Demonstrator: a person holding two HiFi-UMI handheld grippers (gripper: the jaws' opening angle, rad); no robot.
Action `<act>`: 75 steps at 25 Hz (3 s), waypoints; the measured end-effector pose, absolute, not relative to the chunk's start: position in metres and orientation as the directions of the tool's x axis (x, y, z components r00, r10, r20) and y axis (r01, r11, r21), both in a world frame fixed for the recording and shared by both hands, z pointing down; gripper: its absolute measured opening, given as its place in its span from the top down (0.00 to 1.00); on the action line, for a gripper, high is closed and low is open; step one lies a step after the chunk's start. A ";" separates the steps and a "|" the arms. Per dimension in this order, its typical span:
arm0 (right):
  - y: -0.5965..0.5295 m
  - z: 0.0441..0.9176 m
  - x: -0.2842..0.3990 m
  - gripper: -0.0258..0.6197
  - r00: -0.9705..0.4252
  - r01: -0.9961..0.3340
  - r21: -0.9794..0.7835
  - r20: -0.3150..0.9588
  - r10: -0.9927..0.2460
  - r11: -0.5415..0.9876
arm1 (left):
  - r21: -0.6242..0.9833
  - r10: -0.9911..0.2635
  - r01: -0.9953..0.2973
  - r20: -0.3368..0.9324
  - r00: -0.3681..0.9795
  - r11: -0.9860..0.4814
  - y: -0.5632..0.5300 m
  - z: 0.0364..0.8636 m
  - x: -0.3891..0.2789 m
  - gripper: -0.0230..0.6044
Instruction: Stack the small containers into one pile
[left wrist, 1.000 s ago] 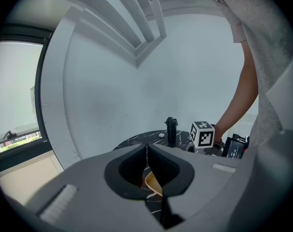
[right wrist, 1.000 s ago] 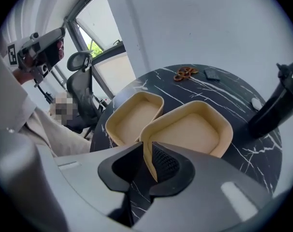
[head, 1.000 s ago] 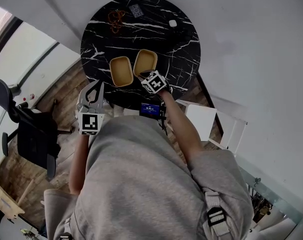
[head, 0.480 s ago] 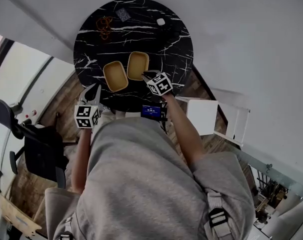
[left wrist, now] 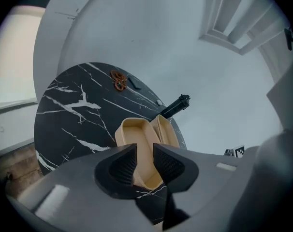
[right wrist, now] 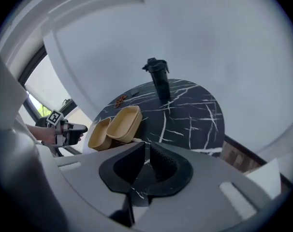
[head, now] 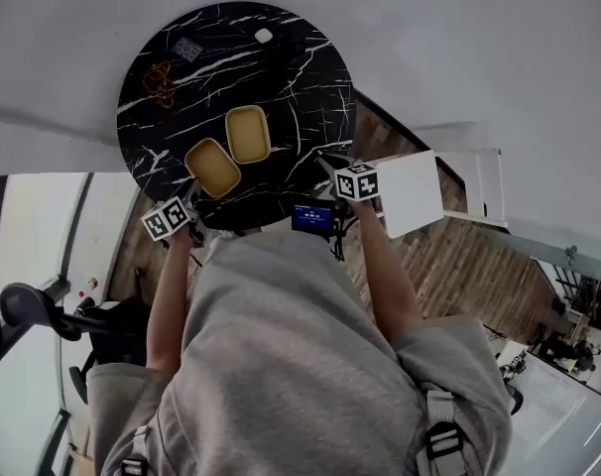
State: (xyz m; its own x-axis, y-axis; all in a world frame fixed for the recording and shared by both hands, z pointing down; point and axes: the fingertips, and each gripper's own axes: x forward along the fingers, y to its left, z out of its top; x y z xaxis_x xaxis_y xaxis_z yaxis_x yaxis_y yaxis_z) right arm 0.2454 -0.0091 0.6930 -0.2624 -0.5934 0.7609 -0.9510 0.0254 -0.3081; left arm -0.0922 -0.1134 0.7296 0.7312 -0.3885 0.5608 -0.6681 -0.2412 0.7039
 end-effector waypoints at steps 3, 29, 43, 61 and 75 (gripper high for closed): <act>0.027 0.703 0.260 0.89 -0.202 -0.935 -0.336 0.765 -0.611 -0.111 | 0.687 -0.354 -0.689 0.601 0.717 -0.231 -0.111 0.745 -0.096 0.81; 0.107 0.692 0.299 0.89 -0.057 -0.907 -0.307 0.768 -0.638 -0.289 | 0.614 -0.273 -0.774 0.726 0.631 -0.153 -0.115 0.793 -0.090 0.90; -0.043 0.590 0.261 0.90 -0.227 -0.959 -0.272 0.571 -0.789 0.079 | 0.644 -0.433 -0.743 0.626 0.648 -0.180 -0.129 0.696 -0.101 0.94; -0.114 0.511 0.075 0.80 -0.717 -0.693 -0.464 0.360 -0.597 0.552 | 0.487 -0.622 -0.784 0.491 0.611 -0.385 -0.142 0.561 -0.047 0.94; -0.116 0.539 0.066 0.89 -0.757 -0.648 -0.568 0.404 -0.514 0.508 | 0.494 -0.629 -0.773 0.467 0.621 -0.397 -0.125 0.559 -0.041 0.91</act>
State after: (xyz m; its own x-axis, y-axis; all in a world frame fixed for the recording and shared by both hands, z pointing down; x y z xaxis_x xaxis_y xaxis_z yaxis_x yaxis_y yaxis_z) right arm 0.0661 -0.1165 0.5394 -0.7567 -0.5139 0.4041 -0.6480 0.5075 -0.5680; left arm -0.0406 -0.1251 0.5595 0.6213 -0.6291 0.4670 -0.7735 -0.3973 0.4938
